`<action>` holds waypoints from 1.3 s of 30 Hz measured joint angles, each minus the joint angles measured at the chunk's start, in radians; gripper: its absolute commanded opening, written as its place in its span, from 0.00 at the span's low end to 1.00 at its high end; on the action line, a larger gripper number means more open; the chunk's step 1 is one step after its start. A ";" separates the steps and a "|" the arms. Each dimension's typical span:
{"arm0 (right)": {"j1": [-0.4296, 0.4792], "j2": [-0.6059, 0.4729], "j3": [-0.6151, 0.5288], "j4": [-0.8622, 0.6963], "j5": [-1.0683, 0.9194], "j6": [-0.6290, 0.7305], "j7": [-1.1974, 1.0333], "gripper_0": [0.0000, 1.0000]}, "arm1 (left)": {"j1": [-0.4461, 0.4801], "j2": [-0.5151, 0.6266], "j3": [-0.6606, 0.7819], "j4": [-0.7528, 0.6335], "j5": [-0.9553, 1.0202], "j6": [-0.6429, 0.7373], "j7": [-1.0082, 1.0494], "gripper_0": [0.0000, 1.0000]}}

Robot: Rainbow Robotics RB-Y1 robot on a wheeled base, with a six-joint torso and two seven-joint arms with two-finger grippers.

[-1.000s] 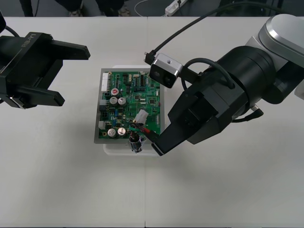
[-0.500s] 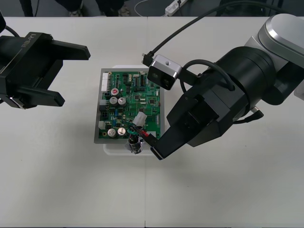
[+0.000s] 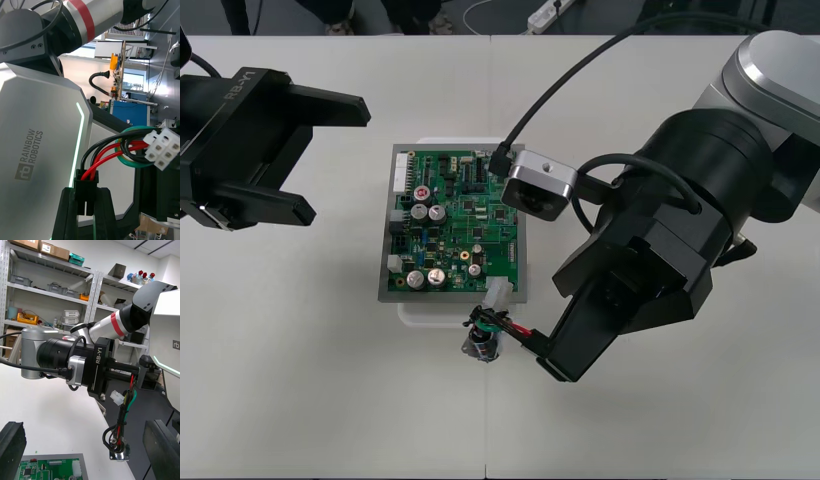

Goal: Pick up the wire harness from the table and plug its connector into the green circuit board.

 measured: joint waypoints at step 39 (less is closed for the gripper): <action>-0.021 0.000 0.000 0.036 0.000 -0.053 0.000 0.00 | 0.001 0.000 -0.009 -0.064 0.005 -0.001 0.000 0.91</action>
